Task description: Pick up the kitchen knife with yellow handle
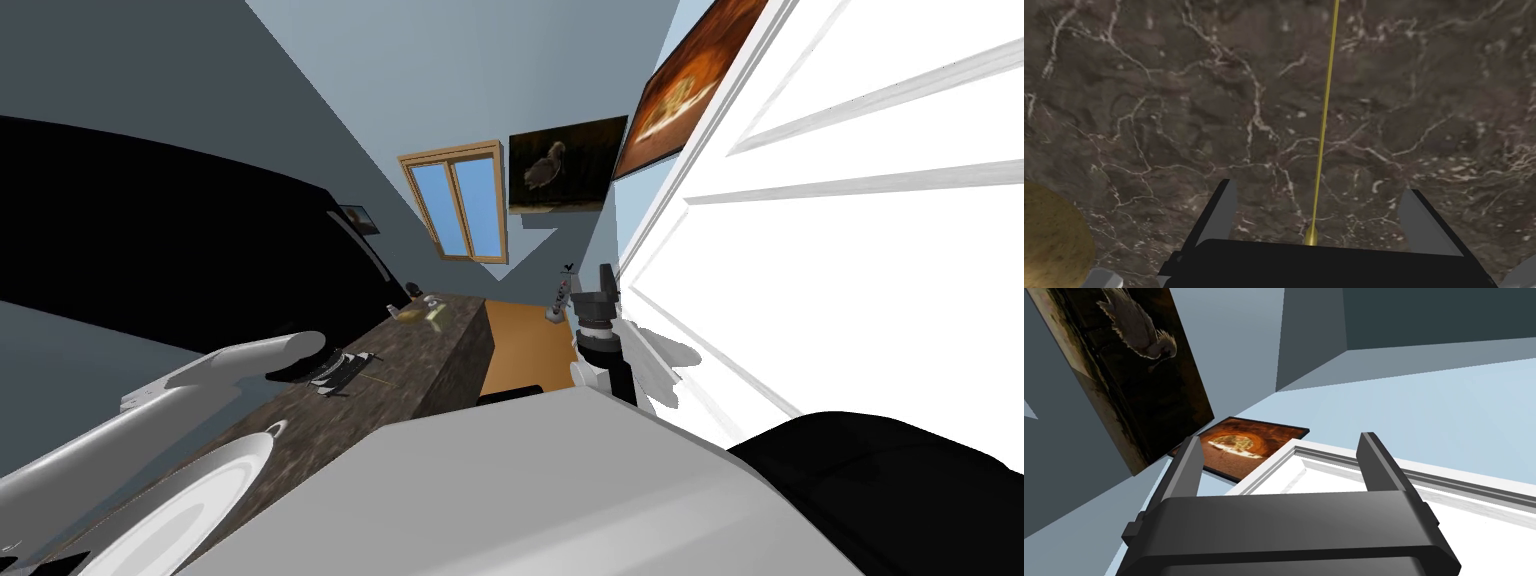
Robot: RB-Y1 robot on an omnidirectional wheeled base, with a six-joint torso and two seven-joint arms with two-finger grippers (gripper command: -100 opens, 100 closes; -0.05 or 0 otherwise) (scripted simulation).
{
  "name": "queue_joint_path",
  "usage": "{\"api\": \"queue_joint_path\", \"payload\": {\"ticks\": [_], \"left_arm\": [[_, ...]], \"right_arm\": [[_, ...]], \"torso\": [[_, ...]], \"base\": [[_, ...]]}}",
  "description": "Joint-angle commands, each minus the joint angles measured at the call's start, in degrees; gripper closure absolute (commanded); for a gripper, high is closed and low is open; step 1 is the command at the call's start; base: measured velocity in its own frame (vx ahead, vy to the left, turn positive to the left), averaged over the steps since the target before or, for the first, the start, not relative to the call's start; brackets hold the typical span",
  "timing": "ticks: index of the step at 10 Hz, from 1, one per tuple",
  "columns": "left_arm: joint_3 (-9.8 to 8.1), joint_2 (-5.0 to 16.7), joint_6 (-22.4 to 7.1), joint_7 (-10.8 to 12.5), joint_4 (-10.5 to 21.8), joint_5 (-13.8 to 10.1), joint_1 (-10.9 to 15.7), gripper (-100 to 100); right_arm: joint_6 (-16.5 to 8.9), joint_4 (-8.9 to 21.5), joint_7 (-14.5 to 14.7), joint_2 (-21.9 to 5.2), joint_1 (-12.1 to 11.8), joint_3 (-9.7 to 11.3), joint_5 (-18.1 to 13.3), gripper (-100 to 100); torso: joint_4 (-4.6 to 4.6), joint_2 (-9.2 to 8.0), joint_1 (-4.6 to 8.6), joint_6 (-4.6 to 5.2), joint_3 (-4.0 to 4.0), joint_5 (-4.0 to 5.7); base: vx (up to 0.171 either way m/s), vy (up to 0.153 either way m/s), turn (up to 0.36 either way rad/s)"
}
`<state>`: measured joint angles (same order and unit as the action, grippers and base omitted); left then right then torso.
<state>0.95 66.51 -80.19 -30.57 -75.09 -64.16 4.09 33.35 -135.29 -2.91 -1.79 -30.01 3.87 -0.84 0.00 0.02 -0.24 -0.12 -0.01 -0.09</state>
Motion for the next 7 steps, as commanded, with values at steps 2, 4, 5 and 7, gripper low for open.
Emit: {"api": "queue_joint_path", "payload": {"ticks": [2,4,5,7], "left_arm": [[-2.86,-2.0,2.9,2.9,0.7,2.9,-2.9,-100],[-4.0,-2.0,5.9,7.1,0.7,6.7,-6.6,-100],[-4.0,-2.0,8.0,8.2,0.7,8.7,-7.4,-100],[-4.0,-2.0,11.6,8.2,0.7,12.3,-7.4,-100]], "right_arm": [[0.0,0.0,0.0,0.0,0.0,0.0,0.0,0],[0.0,0.0,0.0,0.0,0.0,0.0,0.0,0],[0.0,0.0,0.0,0.0,0.0,0.0,0.0,0],[0.0,0.0,0.0,0.0,0.0,0.0,0.0,0]], "torso": [[0.0,-0.01,0.15,0.0,0.0,0.04],[-0.1,0.42,0.49,-0.06,-0.25,0.1],[-0.1,0.41,0.39,0.01,-0.24,0.11],[-0.01,0.02,0.09,0.0,-0.02,0.05]], "base": [[0.113,0.042,0.143],[0.108,-0.093,0.197],[0.018,-0.003,-0.022],[-0.01,0.011,-0.034]]}}
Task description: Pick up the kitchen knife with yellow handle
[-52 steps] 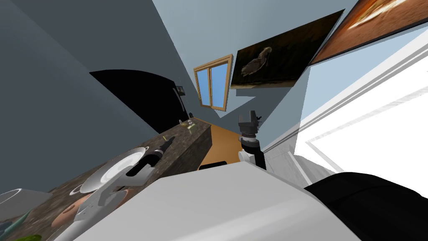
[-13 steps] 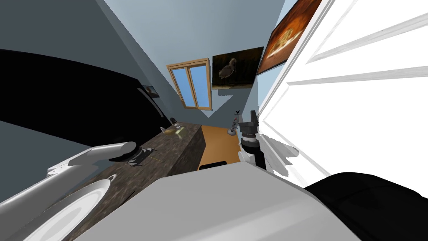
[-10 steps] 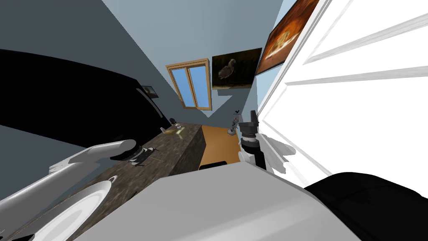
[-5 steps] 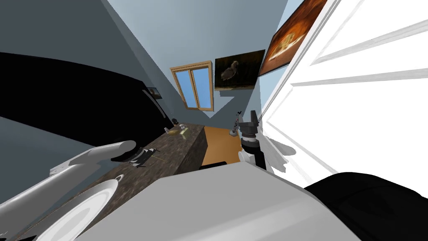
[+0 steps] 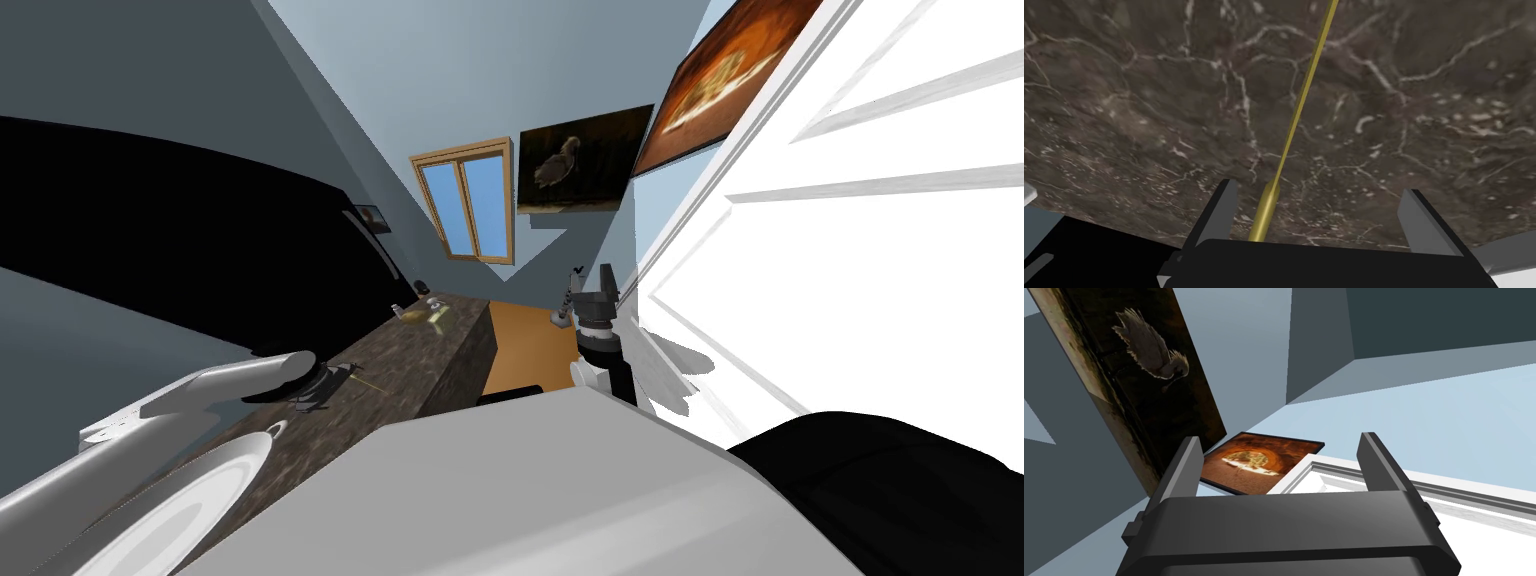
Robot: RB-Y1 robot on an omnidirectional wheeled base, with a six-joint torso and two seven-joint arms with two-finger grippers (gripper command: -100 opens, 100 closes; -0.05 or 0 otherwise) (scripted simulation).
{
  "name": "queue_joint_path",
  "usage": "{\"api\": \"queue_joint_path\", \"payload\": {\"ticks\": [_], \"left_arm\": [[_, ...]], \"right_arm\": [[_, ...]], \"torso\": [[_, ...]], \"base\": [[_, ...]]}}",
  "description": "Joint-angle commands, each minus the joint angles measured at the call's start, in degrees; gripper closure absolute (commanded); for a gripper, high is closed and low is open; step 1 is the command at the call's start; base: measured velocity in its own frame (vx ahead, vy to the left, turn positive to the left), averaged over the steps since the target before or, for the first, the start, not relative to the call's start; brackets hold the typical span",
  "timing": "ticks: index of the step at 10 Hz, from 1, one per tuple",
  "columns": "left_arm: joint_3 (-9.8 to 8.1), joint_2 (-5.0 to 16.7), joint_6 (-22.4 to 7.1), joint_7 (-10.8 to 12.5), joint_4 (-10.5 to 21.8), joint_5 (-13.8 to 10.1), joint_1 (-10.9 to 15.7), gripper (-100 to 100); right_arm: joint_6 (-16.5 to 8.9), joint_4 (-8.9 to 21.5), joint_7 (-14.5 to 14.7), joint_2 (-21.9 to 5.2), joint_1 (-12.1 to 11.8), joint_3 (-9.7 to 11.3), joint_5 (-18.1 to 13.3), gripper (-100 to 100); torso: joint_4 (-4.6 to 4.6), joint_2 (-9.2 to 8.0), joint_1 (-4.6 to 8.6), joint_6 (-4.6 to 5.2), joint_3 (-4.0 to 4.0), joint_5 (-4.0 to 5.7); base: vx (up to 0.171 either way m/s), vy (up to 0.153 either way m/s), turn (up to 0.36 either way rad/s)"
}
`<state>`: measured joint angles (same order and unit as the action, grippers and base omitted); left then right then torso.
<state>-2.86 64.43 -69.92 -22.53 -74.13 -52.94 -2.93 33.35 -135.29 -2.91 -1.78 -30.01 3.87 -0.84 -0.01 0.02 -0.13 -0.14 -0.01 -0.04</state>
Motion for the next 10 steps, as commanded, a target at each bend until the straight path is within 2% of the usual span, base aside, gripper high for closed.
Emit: {"api": "queue_joint_path", "payload": {"ticks": [1,2,3,4,6,7,10], "left_arm": [[-0.19,0.1,2.9,0.1,-0.2,2.9,-0.4,-100],[-0.19,0.1,4.1,0.1,-0.2,3.2,-0.4,-100],[-2.88,-2.0,5.9,3.1,0.5,5.7,-3.0,-100],[-4.19,-2.0,7.3,4.4,0.5,7.2,-4.5,-100],[-4.19,-2.0,10.6,7.5,0.5,10.5,-7.8,-100],[-4.19,-2.0,11.9,8.3,0.5,12.4,-7.9,-100],[-4.19,-2.0,16.8,8.3,0.5,17.2,-7.9,-100]], "right_arm": [[0.0,0.0,0.0,0.0,0.0,0.0,0.0,0],[0.0,0.0,0.0,0.0,0.0,0.0,0.0,0],[0.0,0.0,0.0,0.0,0.0,0.0,0.0,0],[0.0,0.0,0.0,0.0,0.0,0.0,0.0,0],[0.0,0.0,0.0,0.0,0.0,0.0,0.0,0],[0.0,0.0,0.0,0.0,0.0,0.0,0.0,0],[0.0,0.0,0.0,0.0,0.0,0.0,0.0,0]], "torso": [[0.0,0.0,0.0,0.0,0.0,0.0],[0.0,-0.01,0.0,0.01,0.0,0.0],[0.0,0.0,0.01,0.01,0.0,0.0],[-0.03,0.16,0.23,-0.09,-0.09,0.03],[-0.06,0.09,0.14,-0.15,-0.07,0.04],[-0.05,0.1,0.04,-0.09,-0.07,0.02],[-0.01,0.0,-0.05,-0.11,-0.01,0.07]], "base": [[0.0,0.0,0.0],[0.0,0.0,0.0],[0.073,-0.075,0.242],[0.088,-0.091,0.291],[0.048,-0.034,0.06],[0.024,-0.005,-0.038],[0.026,-0.021,0.047]]}}
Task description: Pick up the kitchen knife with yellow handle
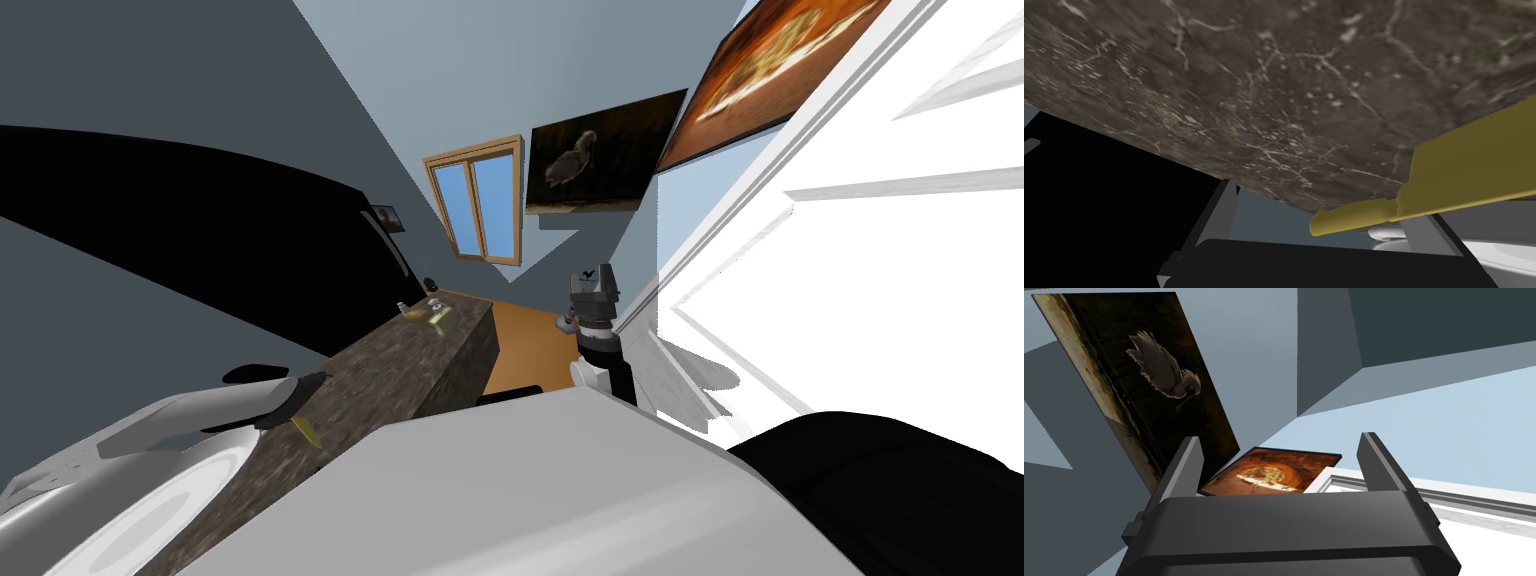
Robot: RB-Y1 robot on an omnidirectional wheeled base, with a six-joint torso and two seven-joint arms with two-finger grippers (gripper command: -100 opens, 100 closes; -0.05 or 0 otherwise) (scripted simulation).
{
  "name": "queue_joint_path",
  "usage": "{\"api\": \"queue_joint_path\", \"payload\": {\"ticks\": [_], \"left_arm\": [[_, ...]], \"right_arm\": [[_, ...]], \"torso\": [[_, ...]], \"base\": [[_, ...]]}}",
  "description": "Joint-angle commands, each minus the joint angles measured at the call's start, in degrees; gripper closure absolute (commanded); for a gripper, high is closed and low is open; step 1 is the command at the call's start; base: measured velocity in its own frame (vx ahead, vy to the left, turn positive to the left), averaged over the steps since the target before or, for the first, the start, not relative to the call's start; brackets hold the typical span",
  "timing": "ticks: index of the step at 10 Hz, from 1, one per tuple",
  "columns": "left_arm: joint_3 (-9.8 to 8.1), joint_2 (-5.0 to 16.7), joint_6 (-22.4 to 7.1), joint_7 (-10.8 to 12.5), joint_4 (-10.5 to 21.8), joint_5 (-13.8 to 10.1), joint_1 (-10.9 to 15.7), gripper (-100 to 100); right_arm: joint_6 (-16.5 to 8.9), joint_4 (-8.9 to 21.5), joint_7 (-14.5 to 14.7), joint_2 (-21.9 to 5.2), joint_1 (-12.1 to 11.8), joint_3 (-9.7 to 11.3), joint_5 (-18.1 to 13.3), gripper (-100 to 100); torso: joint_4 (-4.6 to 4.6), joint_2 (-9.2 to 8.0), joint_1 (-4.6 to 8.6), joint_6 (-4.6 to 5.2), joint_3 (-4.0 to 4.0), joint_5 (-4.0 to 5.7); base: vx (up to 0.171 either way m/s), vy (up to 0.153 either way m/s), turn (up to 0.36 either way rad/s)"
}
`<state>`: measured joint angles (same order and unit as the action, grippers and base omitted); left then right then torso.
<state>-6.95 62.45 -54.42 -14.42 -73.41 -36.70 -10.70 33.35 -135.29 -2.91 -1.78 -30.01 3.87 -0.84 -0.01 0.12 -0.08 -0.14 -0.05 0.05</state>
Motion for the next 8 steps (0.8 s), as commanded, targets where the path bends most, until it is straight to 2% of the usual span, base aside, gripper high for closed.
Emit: {"api": "queue_joint_path", "payload": {"ticks": [1,2,3,4,5,8], "left_arm": [[-0.1,0.0,2.9,0.2,-0.2,1.4,-0.1,-100],[-0.1,0.0,2.9,0.2,-0.2,1.4,-0.1,-100],[0.35,-1.4,4.2,0.3,1.4,2.5,0.2,-100],[0.16,-0.7,3.6,0.0,1.0,1.8,0.2,-100],[0.21,-0.8,3.9,0.0,1.2,1.9,0.2,100],[0.22,-0.8,3.9,-0.1,1.1,1.9,0.2,100]], "right_arm": [[0.0,0.0,0.0,0.0,0.0,0.0,0.0,0],[0.0,0.0,0.0,0.0,0.0,0.0,0.0,0],[0.0,0.0,0.0,0.0,0.0,0.0,0.0,0],[0.0,0.0,0.0,0.0,0.0,0.0,0.0,0],[0.0,0.0,0.0,0.0,0.0,0.0,0.0,0],[0.0,0.0,0.0,0.0,0.0,0.0,0.0,0]], "torso": [[0.0,0.0,0.0,0.0,0.0,0.0],[-0.01,0.04,0.03,0.02,-0.03,0.01],[0.0,-0.04,-0.05,0.03,0.01,0.0],[0.02,-0.11,-0.11,0.02,0.05,-0.03],[0.02,-0.1,-0.08,0.01,0.06,-0.01],[0.01,-0.1,-0.03,-0.08,0.05,-0.02]], "base": [[0.037,-0.021,0.017],[0.003,0.007,-0.046],[-0.017,0.018,-0.058],[-0.006,0.005,-0.017],[0.0,0.0,0.0],[0.001,0.0,-0.009]]}}
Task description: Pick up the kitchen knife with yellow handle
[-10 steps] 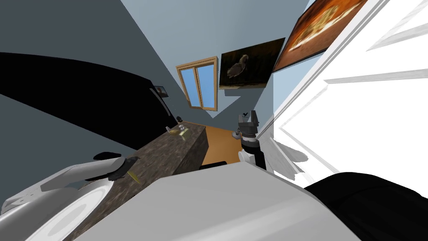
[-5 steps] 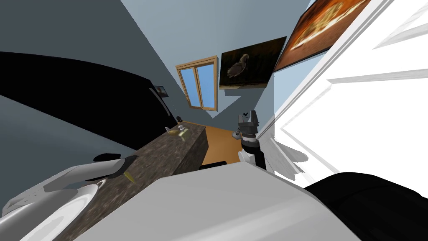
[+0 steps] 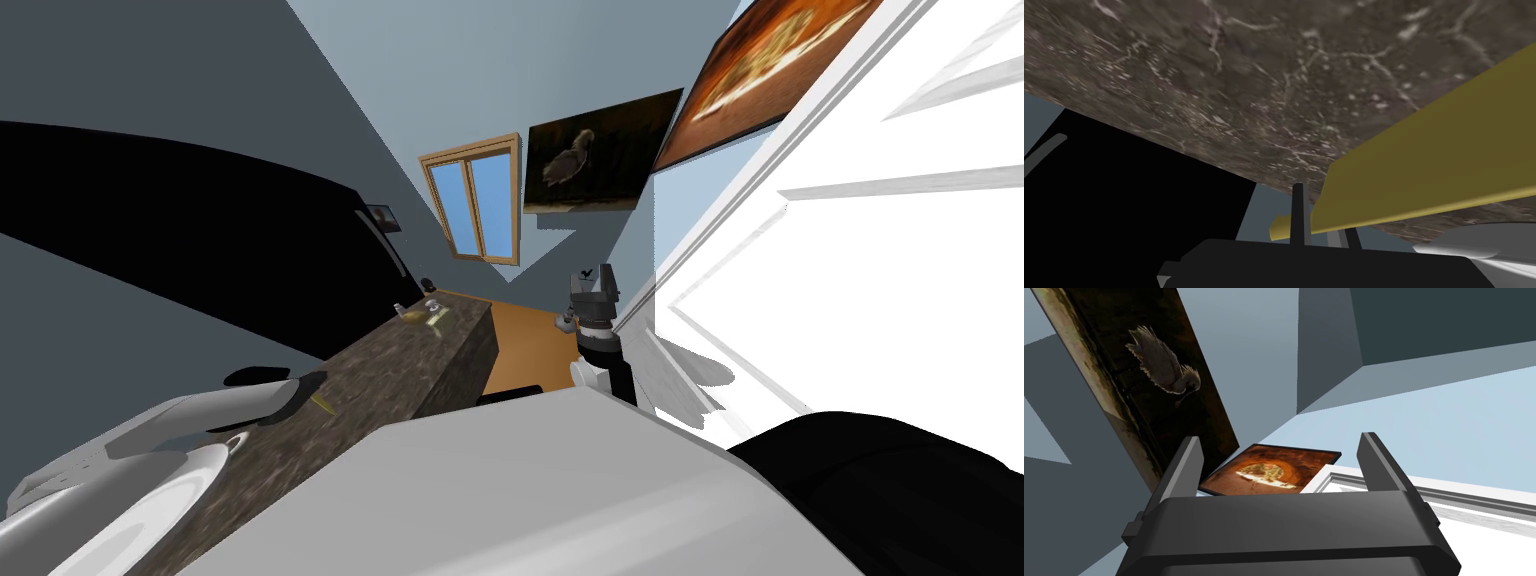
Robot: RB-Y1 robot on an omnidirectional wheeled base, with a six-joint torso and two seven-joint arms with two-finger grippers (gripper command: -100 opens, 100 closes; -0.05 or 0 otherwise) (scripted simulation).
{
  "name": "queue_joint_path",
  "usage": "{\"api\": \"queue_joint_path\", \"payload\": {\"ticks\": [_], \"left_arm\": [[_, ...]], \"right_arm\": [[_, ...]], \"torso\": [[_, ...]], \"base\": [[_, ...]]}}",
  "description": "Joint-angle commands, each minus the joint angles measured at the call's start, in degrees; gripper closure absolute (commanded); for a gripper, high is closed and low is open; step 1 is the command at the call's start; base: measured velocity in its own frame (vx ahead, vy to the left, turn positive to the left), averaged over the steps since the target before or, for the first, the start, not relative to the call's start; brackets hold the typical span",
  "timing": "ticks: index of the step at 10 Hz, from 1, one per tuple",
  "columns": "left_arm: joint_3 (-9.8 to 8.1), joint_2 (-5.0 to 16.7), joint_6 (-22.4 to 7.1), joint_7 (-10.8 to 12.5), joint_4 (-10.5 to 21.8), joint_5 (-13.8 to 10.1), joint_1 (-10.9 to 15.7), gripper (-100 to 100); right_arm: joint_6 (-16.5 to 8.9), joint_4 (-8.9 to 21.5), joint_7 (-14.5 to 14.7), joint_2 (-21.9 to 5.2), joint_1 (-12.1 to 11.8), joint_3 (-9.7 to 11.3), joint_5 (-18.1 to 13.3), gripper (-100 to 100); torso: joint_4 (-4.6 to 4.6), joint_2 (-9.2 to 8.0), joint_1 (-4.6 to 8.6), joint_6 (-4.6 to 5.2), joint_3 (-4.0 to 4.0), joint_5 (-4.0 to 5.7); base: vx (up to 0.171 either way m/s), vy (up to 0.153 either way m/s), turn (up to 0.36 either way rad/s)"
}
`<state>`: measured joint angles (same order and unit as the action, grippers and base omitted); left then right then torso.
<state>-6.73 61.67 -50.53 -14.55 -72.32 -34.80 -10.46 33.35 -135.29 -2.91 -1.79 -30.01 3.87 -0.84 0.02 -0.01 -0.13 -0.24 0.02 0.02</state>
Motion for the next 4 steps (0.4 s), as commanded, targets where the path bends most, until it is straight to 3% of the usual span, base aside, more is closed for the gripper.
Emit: {"api": "queue_joint_path", "payload": {"ticks": [1,2,3,4], "left_arm": [[0.0,0.0,0.0,0.0,0.0,0.0,0.0,100],[0.01,0.0,0.0,0.0,0.0,0.0,0.0,0],[0.01,0.0,0.0,0.0,0.0,0.0,0.0,100],[0.02,0.0,0.0,0.0,0.0,0.0,0.0,0]], "right_arm": [[0.0,0.0,0.0,0.0,0.0,0.0,0.0,0],[0.0,0.0,0.0,0.0,0.0,0.0,0.0,0],[0.0,0.0,0.0,0.0,0.0,0.0,0.0,0],[0.0,0.0,0.0,0.0,0.0,0.0,0.0,0]], "torso": [[0.0,0.0,0.0,0.0,0.0,0.0],[0.01,-0.02,-0.01,-0.01,0.01,0.0],[0.01,-0.03,-0.01,-0.01,0.02,-0.01],[0.02,-0.04,-0.02,-0.02,0.03,-0.01]], "base": [[0.0,0.0,0.0],[0.0,0.0,0.0],[0.0,0.0,0.0],[0.0,0.0,0.0]]}}
